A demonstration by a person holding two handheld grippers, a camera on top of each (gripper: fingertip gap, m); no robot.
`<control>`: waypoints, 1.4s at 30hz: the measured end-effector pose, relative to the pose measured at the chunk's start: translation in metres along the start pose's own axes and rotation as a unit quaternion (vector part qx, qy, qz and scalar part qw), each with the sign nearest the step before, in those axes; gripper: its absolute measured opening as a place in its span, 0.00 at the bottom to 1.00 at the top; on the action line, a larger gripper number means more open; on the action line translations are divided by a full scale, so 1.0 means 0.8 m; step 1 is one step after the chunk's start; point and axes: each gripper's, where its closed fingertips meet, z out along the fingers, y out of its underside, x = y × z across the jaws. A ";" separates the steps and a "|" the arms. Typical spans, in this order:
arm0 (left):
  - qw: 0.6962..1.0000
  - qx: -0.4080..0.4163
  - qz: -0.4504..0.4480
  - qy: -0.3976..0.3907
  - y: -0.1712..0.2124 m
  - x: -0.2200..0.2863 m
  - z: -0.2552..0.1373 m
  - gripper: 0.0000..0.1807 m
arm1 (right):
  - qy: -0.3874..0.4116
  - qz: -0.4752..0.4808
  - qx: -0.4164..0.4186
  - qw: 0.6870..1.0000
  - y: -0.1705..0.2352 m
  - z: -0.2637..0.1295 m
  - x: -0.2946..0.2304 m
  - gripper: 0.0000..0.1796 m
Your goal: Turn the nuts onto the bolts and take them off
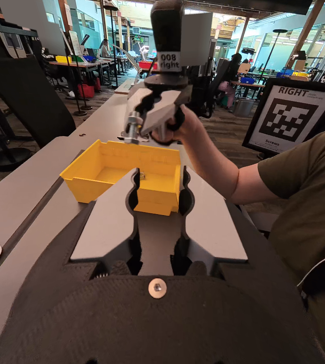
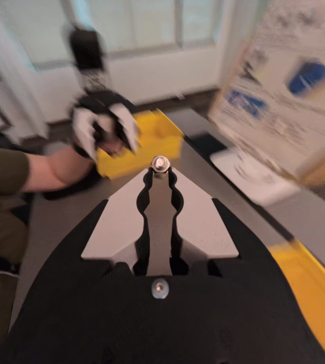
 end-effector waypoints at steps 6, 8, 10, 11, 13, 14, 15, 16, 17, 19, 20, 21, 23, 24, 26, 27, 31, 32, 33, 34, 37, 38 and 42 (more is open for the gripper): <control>0.999 -0.020 0.005 -0.033 -0.004 -0.010 -0.020 0.24 | 0.291 0.243 -0.382 0.843 0.240 -0.151 0.145 0.08; 0.998 -0.032 0.008 -0.047 -0.002 -0.014 -0.025 0.24 | 0.278 0.269 -0.436 0.813 0.283 -0.153 0.153 0.08; 0.997 -0.042 0.007 -0.057 -0.001 -0.017 -0.032 0.24 | 0.244 0.299 -0.460 0.799 0.309 -0.144 0.147 0.08; 0.997 -0.045 0.005 -0.061 -0.002 -0.018 -0.036 0.24 | 0.231 0.306 -0.477 0.791 0.320 -0.142 0.142 0.08; 0.996 -0.047 0.001 -0.073 -0.005 -0.021 -0.045 0.25 | 0.216 0.312 -0.512 0.770 0.339 -0.144 0.134 0.08; 0.995 -0.048 -0.004 -0.083 -0.006 -0.024 -0.050 0.28 | 0.208 0.317 -0.530 0.758 0.349 -0.145 0.129 0.08; 0.994 -0.053 -0.008 -0.093 -0.005 -0.028 -0.055 0.29 | 0.198 0.323 -0.540 0.752 0.354 -0.144 0.125 0.08; 0.993 -0.061 -0.011 -0.103 -0.004 -0.031 -0.061 0.30 | 0.199 0.324 -0.538 0.752 0.354 -0.141 0.127 0.07; 0.991 -0.069 -0.010 -0.115 -0.002 -0.036 -0.068 0.31 | 0.207 0.324 -0.536 0.752 0.352 -0.141 0.131 0.08; 0.985 -0.090 -0.003 -0.148 0.000 -0.045 -0.088 0.31 | 0.223 0.317 -0.520 0.761 0.341 -0.141 0.138 0.11; 0.981 -0.100 0.004 -0.167 0.000 -0.050 -0.101 0.31 | 0.229 0.308 -0.507 0.772 0.332 -0.140 0.142 0.13; 0.976 -0.116 0.008 -0.187 0.003 -0.053 -0.118 0.31 | 0.239 0.294 -0.493 0.783 0.321 -0.141 0.147 0.15; 0.959 -0.172 0.006 -0.226 0.021 -0.059 -0.158 0.28 | 0.273 0.260 -0.462 0.803 0.296 -0.145 0.161 0.17; 0.947 -0.203 0.002 -0.250 0.034 -0.064 -0.182 0.27 | 0.283 0.249 -0.444 0.813 0.284 -0.147 0.164 0.17; 0.916 -0.275 -0.024 -0.292 0.069 -0.070 -0.233 0.24 | 0.289 0.235 -0.413 0.831 0.263 -0.146 0.165 0.17; 0.897 -0.315 -0.044 -0.306 0.092 -0.071 -0.258 0.23 | 0.290 0.226 -0.402 0.839 0.255 -0.145 0.166 0.17; 0.830 -0.452 -0.096 -0.313 0.170 -0.062 -0.336 0.16 | 0.296 0.214 -0.386 0.847 0.247 -0.147 0.170 0.17; 0.822 -0.464 -0.101 -0.313 0.178 -0.061 -0.345 0.16 | 0.296 0.215 -0.388 0.846 0.249 -0.148 0.171 0.17; 0.820 -0.466 -0.107 -0.315 0.184 -0.061 -0.351 0.15 | 0.297 0.217 -0.390 0.844 0.252 -0.150 0.173 0.17; 0.815 -0.470 -0.118 -0.318 0.189 -0.061 -0.356 0.15 | 0.296 0.221 -0.393 0.842 0.256 -0.151 0.174 0.17; 0.804 -0.479 -0.141 -0.324 0.202 -0.057 -0.366 0.13 | 0.295 0.231 -0.401 0.836 0.264 -0.155 0.175 0.17; 0.802 -0.483 -0.146 -0.319 0.207 -0.053 -0.368 0.14 | 0.294 0.230 -0.402 0.836 0.264 -0.156 0.175 0.17; 0.800 -0.503 -0.120 -0.304 0.230 -0.049 -0.374 0.15 | 0.290 0.225 -0.391 0.844 0.258 -0.153 0.175 0.17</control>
